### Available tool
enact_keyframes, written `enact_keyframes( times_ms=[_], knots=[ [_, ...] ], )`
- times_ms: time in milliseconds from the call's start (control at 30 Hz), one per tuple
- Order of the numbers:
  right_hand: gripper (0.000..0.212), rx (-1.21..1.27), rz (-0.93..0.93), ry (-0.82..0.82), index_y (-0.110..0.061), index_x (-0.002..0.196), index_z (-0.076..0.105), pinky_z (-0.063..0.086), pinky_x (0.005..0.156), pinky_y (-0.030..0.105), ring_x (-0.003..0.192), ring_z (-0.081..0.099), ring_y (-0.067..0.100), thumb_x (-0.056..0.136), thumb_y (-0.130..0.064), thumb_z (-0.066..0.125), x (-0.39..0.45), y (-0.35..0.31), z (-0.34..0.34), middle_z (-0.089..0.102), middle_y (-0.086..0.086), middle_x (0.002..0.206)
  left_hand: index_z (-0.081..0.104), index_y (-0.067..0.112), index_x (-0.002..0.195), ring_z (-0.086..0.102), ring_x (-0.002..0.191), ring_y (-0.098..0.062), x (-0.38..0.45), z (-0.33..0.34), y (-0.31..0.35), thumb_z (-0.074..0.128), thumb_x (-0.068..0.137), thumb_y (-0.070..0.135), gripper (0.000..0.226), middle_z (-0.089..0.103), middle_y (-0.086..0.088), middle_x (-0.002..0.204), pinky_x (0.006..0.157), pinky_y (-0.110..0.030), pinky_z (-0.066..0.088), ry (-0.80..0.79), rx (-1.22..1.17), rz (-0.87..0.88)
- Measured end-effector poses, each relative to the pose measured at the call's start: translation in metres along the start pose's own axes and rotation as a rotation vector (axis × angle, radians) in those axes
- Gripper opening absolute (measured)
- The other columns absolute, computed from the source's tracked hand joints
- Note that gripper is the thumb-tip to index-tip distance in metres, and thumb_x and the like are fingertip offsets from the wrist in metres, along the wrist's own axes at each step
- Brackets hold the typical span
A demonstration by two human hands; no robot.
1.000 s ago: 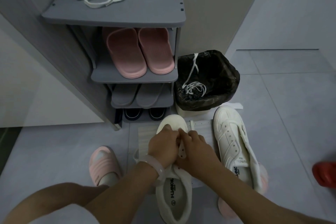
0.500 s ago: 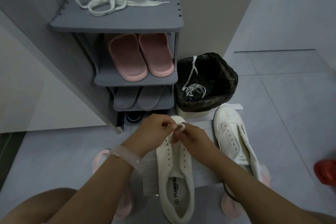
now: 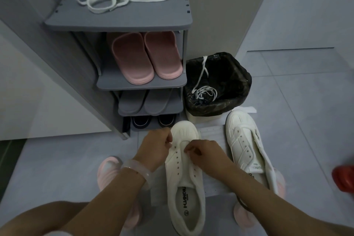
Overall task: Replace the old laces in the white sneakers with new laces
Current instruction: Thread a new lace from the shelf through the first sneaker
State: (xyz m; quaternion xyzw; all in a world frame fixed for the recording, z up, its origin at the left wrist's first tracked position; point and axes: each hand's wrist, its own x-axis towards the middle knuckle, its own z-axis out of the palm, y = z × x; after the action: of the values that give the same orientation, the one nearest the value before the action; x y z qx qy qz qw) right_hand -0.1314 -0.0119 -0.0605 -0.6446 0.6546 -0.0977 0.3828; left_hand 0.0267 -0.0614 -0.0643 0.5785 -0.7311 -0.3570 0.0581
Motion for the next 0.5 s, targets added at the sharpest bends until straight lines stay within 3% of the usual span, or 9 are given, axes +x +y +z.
enact_keyframes(
  times_ms=[100, 267, 367, 500],
  knots=[
    [0.028, -0.012, 0.019, 0.068, -0.017, 0.114, 0.063, 0.033, 0.052, 0.007, 0.057, 0.043, 0.002, 0.093, -0.014, 0.044, 0.003, -0.003, 0.005, 0.042, -0.016, 0.063, 0.049, 0.016, 0.080, 0.057, 0.079, -0.018, 0.000, 0.004, 0.002, 0.054, 0.087, 0.003, 0.015, 0.056, -0.001, 0.078, 0.069, -0.026, 0.044, 0.038, 0.011, 0.050],
    [0.029, 0.071, 0.068, 0.079, -0.020, 0.118, 0.060, 0.033, 0.049, 0.007, 0.053, 0.041, 0.002, 0.093, -0.015, 0.045, 0.009, -0.006, 0.011, 0.041, -0.012, 0.060, 0.041, 0.014, 0.079, 0.050, 0.073, -0.018, -0.001, 0.009, 0.004, 0.050, 0.088, 0.004, 0.017, 0.047, 0.002, 0.072, 0.064, -0.029, 0.039, 0.094, 0.070, 0.097],
    [0.029, 0.064, 0.091, 0.102, -0.023, 0.116, 0.062, 0.036, 0.055, 0.013, 0.066, 0.049, 0.009, 0.093, -0.020, 0.046, 0.010, -0.008, 0.011, 0.050, -0.006, 0.071, 0.036, 0.015, 0.078, 0.044, 0.073, -0.016, -0.001, 0.013, 0.004, 0.045, 0.087, 0.001, 0.020, 0.035, 0.008, 0.067, 0.063, -0.025, 0.032, 0.081, 0.138, 0.150],
    [0.030, 0.032, 0.114, 0.091, -0.024, 0.119, 0.060, 0.037, 0.069, 0.018, 0.092, 0.058, 0.017, 0.093, -0.021, 0.046, 0.011, -0.009, 0.013, 0.064, 0.004, 0.099, 0.033, 0.016, 0.081, 0.038, 0.076, -0.013, -0.006, 0.018, 0.007, 0.039, 0.087, -0.002, 0.020, 0.037, 0.005, 0.077, 0.066, -0.023, 0.030, 0.056, 0.200, 0.219]
  ],
)
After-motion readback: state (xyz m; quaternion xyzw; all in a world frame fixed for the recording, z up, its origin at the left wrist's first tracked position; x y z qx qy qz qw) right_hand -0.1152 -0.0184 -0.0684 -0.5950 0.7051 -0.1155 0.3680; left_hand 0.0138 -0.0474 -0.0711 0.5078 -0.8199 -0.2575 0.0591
